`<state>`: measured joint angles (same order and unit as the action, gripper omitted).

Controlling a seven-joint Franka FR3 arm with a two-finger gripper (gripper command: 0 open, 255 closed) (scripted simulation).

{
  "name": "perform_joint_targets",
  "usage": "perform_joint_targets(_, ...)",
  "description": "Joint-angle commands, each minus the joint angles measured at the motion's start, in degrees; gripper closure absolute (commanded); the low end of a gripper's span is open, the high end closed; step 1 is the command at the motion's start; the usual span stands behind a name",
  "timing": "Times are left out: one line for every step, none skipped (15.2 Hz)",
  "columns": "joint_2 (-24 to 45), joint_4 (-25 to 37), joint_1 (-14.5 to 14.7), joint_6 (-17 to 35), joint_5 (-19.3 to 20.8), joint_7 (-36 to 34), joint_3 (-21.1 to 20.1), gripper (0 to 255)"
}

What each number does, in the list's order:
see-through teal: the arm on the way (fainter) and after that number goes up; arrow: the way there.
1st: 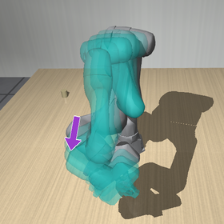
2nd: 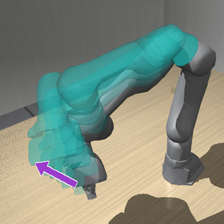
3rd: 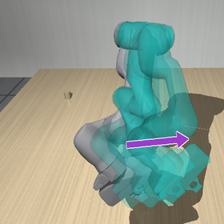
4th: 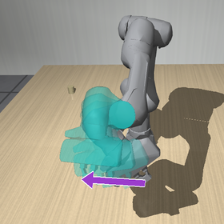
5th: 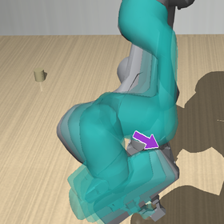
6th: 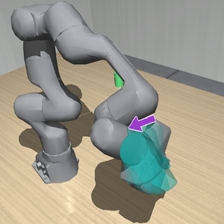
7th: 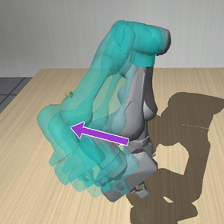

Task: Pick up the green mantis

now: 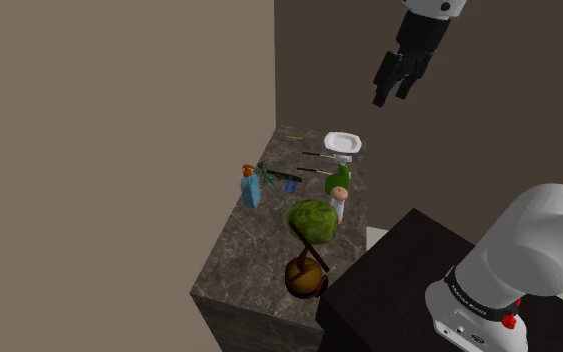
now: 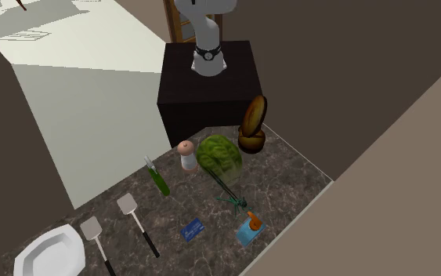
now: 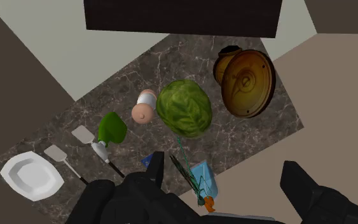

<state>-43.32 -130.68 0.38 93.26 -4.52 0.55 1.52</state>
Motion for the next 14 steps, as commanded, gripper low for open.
perform_joint_targets(0.0,0.0,0.0,0.0,0.0,0.0,0.0,0)
perform_joint_targets(1.5,-0.4,0.2,1.7,0.2,0.7,0.1,0)
perform_joint_targets(3.1,-0.6,0.3,3.3,0.3,1.3,0.1,0)
perform_joint_targets(4.7,-0.9,0.5,4.9,0.5,2.0,0.2,0)
perform_joint_targets(6.4,-1.0,0.7,6.5,0.6,2.6,0.2,0)
perform_joint_targets(8.1,-1.1,0.8,8.1,0.7,3.3,0.3,0)
perform_joint_targets(9.9,-1.0,1.0,9.6,0.9,3.9,0.3,0)
perform_joint_targets(11.7,-1.0,1.2,11.1,1.0,4.5,0.4,0)
perform_joint_targets(13.6,-0.8,1.3,12.6,1.1,5.1,0.4,0)
perform_joint_targets(15.5,-0.5,1.5,14.1,1.2,5.7,0.5,0)
perform_joint_targets(17.4,-0.2,1.7,15.5,1.3,6.3,0.5,0)
perform_joint_targets(19.4,0.2,1.8,16.9,1.4,6.9,0.5,0)
perform_joint_targets(21.4,0.6,1.9,18.2,1.5,7.5,0.5,0)
perform_joint_targets(23.4,1.2,2.1,19.5,1.6,8.0,0.5,0)
